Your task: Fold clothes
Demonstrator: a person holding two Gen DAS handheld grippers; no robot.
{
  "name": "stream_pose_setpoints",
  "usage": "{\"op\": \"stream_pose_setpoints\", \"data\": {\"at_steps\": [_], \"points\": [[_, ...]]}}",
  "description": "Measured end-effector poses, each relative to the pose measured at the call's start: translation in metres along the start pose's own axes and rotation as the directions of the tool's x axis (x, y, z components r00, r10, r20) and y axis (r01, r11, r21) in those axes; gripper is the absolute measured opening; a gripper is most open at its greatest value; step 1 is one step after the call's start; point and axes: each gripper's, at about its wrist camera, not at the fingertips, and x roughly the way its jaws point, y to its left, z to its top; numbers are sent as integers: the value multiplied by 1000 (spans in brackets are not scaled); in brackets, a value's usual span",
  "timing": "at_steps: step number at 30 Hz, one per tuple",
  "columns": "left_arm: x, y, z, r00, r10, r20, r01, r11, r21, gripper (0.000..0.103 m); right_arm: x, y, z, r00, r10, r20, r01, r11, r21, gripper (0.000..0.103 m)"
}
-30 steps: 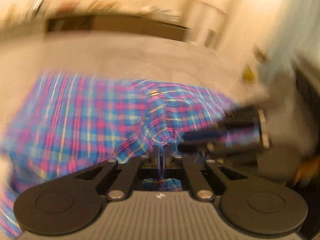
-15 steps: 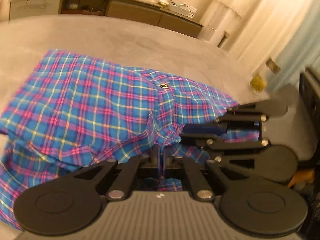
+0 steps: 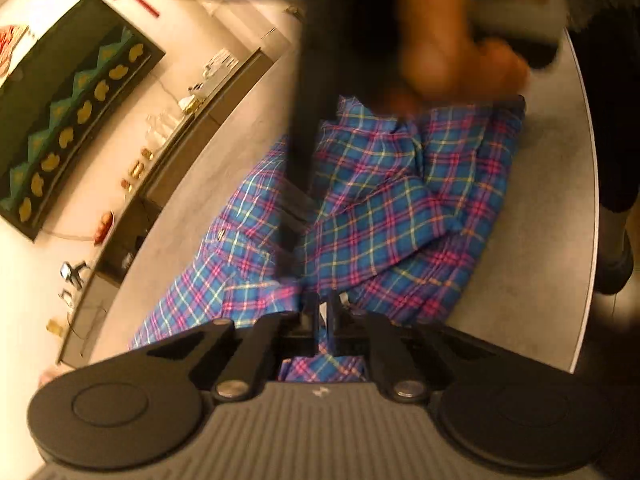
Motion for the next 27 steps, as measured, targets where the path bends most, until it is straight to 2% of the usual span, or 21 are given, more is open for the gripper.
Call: {"op": "stream_pose_setpoints", "data": {"at_steps": [3, 5, 9, 13, 15, 17, 20, 21, 22, 24, 26, 27], "points": [[-24, 11, -6, 1000, -32, 1, 32, 996, -82, 11, -8, -4, -7, 999, -37, -38, 36, 999, -40, 13], [-40, 30, -19, 1000, 9, -5, -10, 984, -177, 17, -14, -6, -12, 996, -63, -63, 59, 996, -68, 13], [-49, 77, -59, 991, 60, -116, -99, 924, -369, 17, -24, -11, -22, 987, -116, -110, 102, 987, -125, 16], [-27, 94, -79, 984, -36, -174, -42, 903, -427, 15, -35, -15, -31, 973, -171, -154, 142, 973, -183, 16], [-18, 102, -87, 977, -80, -196, -19, 890, -455, 15, -22, -7, -48, 962, -220, -160, 173, 949, -264, 16], [-16, 107, -88, 977, -84, -198, -20, 883, -470, 16, -14, -8, -48, 957, -215, -196, 162, 954, -254, 16], [-34, 114, -82, 988, -62, -140, -17, 864, -504, 15, -11, -20, -39, 972, -214, -101, 192, 963, -186, 17], [-41, 114, -79, 991, -73, -110, 7, 860, -511, 15, -10, -26, -34, 974, -216, -61, 205, 967, -150, 17], [-49, 109, -73, 991, -116, -72, 64, 858, -509, 16, -2, -32, -31, 973, -226, -38, 218, 965, -146, 17], [-63, 96, -64, 979, -202, -10, 171, 856, -487, 18, 14, -43, -26, 969, -246, 4, 244, 960, -140, 17], [-63, 75, -57, 961, -275, -26, 240, 879, -412, 18, 45, -47, -25, 965, -260, -13, 255, 953, -165, 17], [-53, 68, -56, 956, -286, -64, 243, 894, -375, 18, 61, -48, -27, 961, -276, -29, 266, 945, -188, 17]]}}
